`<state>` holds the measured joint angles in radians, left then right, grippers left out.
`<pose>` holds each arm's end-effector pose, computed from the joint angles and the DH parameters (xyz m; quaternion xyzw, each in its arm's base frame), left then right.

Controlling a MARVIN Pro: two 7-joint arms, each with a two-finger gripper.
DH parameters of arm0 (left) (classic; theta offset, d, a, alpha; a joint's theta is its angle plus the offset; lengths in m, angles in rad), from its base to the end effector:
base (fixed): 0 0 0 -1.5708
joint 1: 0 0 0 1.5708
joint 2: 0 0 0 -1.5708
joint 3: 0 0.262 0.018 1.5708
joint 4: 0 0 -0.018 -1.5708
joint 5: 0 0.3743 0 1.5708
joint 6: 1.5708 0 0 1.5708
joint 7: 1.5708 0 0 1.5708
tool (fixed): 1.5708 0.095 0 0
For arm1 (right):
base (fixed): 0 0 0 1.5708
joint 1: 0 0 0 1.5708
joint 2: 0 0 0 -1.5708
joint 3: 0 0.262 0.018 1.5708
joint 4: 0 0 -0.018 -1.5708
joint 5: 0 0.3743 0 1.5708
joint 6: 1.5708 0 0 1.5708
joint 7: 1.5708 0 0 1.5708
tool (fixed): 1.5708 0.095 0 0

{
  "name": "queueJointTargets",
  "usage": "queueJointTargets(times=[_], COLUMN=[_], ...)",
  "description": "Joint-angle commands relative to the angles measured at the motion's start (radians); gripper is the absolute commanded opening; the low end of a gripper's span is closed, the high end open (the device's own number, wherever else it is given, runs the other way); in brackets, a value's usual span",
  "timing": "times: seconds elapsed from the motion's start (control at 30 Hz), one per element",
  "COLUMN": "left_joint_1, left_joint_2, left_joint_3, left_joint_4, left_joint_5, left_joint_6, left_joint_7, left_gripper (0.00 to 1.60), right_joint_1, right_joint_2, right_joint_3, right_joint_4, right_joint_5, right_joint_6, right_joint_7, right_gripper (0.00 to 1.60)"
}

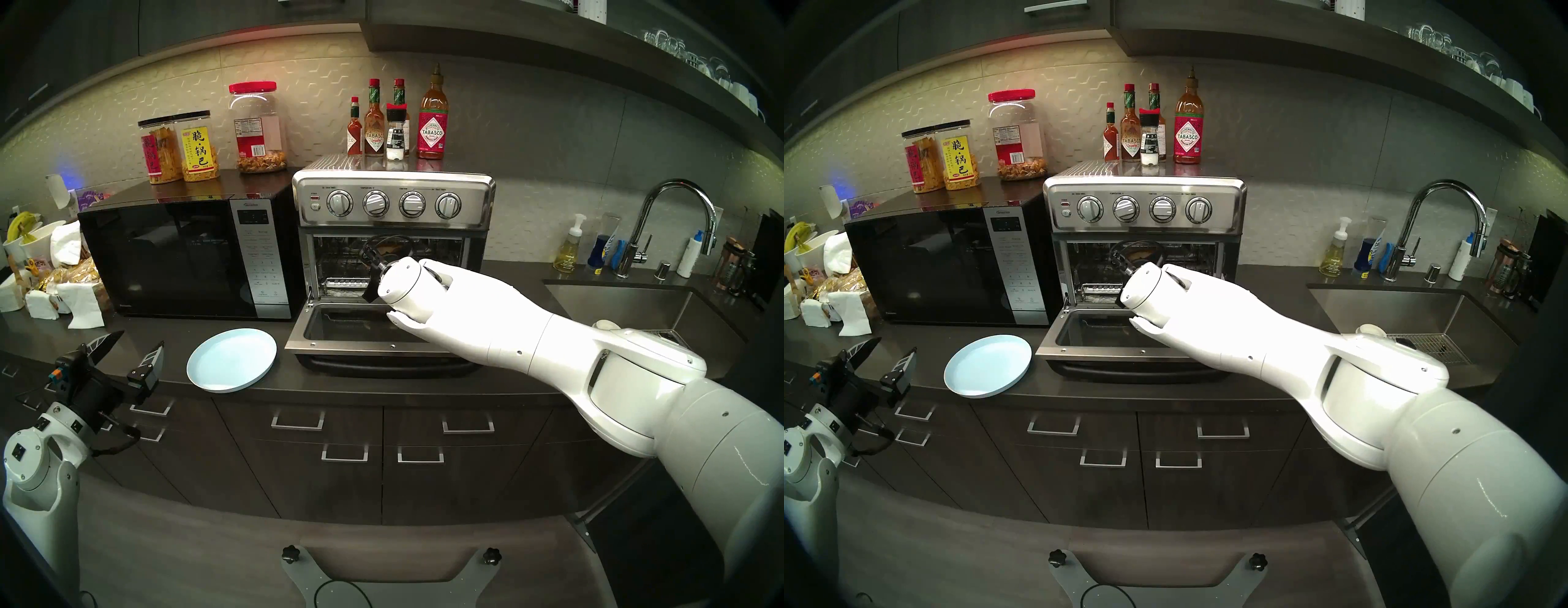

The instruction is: Open the oven and place the bagel inside on the rack

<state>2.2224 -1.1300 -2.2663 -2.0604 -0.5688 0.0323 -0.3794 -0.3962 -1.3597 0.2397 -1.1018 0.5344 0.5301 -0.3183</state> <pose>0.3159 0.2452 -0.1591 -0.6929 0.0757 -0.7160 0.0404 0.5883 0.2573 -0.1436 0.6787 0.4015 0.5935 0.1610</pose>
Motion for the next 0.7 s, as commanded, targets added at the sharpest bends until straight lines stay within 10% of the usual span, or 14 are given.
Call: queueJointTargets(times=[0.0,0.67], left_joint_1=[0.001,0.001], left_joint_2=[0.001,0.001], left_joint_3=[-0.009,-0.009], left_joint_4=[-0.022,-0.021], left_joint_5=[0.002,0.002], left_joint_6=[-0.001,-0.001], left_joint_7=[0.002,0.001], left_gripper=[1.6,1.6], right_joint_1=[0.012,0.02], right_joint_2=[-0.04,-0.104], right_joint_3=[0.011,0.024], right_joint_4=[0.003,0.096], right_joint_5=[0.006,0.014], right_joint_6=[-0.007,-0.023], right_joint_7=[-0.001,-0.008], right_gripper=[0.29,0.3])
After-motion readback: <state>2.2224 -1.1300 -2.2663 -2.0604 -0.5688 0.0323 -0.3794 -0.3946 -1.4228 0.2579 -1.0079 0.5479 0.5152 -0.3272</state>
